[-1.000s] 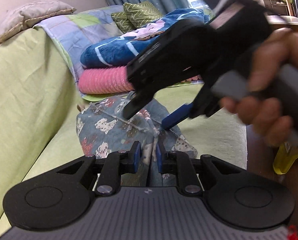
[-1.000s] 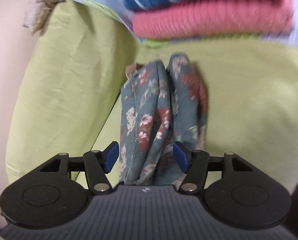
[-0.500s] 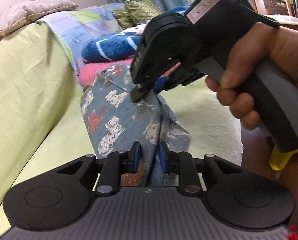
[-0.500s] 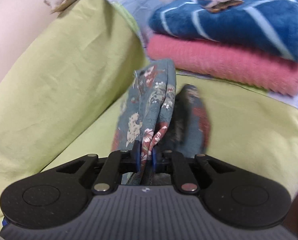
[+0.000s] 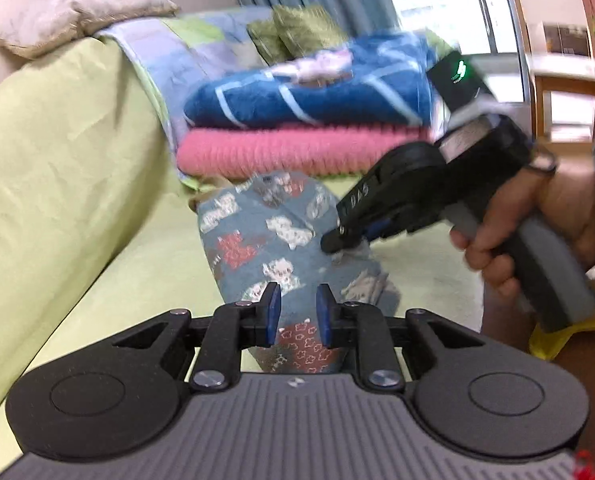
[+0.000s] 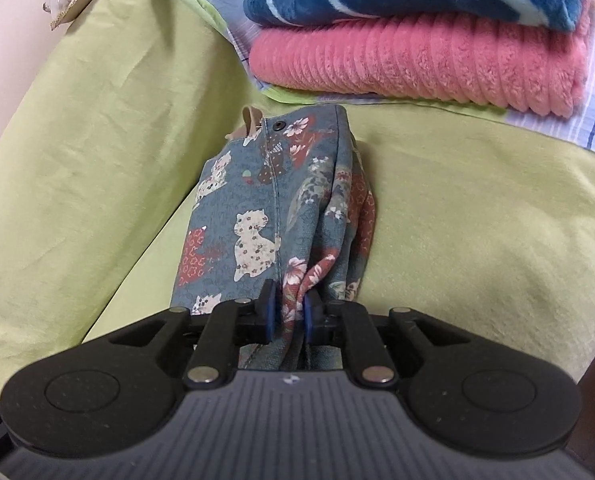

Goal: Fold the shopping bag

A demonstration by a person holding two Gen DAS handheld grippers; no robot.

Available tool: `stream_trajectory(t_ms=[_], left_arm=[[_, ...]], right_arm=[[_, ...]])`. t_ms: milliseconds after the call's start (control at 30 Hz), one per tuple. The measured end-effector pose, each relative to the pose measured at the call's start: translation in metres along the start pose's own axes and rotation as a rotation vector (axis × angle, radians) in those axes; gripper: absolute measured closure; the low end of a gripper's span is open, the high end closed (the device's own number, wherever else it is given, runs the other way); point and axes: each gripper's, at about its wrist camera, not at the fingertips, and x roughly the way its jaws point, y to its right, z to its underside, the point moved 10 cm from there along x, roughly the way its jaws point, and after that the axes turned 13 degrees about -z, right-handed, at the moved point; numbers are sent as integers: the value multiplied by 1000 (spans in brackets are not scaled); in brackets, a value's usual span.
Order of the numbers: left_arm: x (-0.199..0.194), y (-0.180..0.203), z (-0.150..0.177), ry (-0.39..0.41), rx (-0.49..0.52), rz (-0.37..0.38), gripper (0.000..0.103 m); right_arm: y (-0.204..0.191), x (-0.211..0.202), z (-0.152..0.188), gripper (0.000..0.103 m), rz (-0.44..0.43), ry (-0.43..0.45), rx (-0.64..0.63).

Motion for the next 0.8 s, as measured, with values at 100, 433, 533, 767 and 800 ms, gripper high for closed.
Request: stream_trajectory(t_ms=[100,433,533,767,800], left_arm=[[19,16,17,-76,42,31,88],[24,33,29,-91,127,35,101],[21,31,30,-82,129,23,101],[20,2,34,-150,-32,-12,96],[22,5,39,-153,-18,-19,101]], right_arm=[[-4,-7,-1,90,33,-8,-54],[-57,-8,-2,90,23,-34,-415],[-33,6,23,97,85,-136,-424],[-15,-3,38,100,62,-105,-429],[-17,-2,39,100,63,-118,-440]])
